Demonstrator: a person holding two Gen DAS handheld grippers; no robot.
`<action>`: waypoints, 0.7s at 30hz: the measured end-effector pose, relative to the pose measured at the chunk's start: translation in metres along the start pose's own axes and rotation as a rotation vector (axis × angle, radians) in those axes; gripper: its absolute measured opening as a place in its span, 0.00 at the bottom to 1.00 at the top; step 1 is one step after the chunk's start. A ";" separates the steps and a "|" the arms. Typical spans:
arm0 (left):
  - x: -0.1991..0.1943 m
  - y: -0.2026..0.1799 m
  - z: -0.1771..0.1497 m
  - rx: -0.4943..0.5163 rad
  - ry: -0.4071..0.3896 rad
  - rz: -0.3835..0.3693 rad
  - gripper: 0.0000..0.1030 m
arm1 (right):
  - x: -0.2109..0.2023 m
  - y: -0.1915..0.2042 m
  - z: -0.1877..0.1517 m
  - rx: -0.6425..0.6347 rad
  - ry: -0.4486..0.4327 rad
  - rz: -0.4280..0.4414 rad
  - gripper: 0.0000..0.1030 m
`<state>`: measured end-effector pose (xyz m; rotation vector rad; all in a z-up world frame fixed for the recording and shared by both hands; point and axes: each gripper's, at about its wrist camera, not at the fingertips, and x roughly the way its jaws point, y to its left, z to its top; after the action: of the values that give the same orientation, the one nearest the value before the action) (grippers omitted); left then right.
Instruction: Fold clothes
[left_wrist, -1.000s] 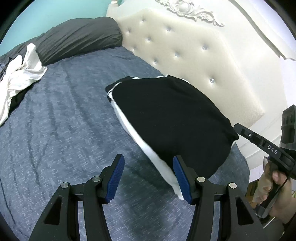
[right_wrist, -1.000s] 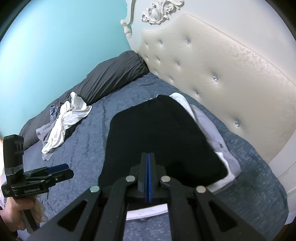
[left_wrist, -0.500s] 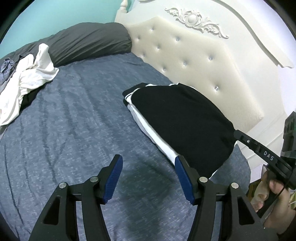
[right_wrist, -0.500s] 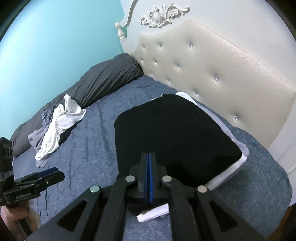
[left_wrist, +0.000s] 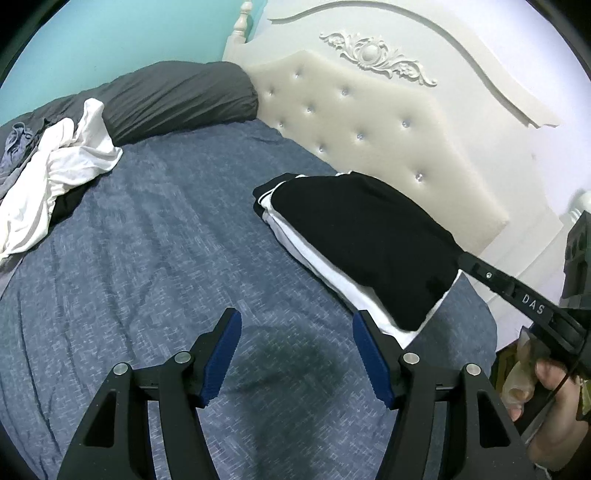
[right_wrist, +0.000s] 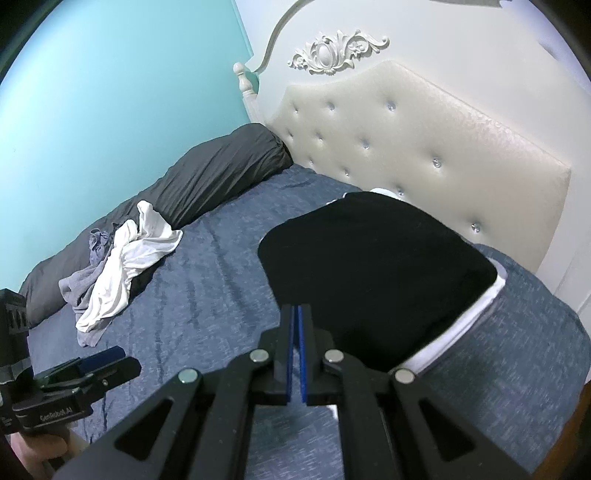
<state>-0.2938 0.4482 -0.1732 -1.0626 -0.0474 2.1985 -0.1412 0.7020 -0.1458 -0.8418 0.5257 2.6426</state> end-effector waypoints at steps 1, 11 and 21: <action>-0.003 0.001 -0.002 0.004 -0.004 -0.001 0.66 | -0.002 0.004 -0.003 -0.006 -0.004 0.001 0.02; -0.026 0.006 -0.016 0.012 -0.051 -0.021 0.68 | -0.017 0.019 -0.025 -0.004 -0.032 0.000 0.02; -0.046 0.007 -0.031 0.035 -0.101 -0.043 0.71 | -0.040 0.023 -0.038 0.000 -0.083 0.014 0.04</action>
<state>-0.2565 0.4082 -0.1647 -0.9232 -0.0753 2.2050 -0.1010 0.6576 -0.1447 -0.7274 0.5120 2.6771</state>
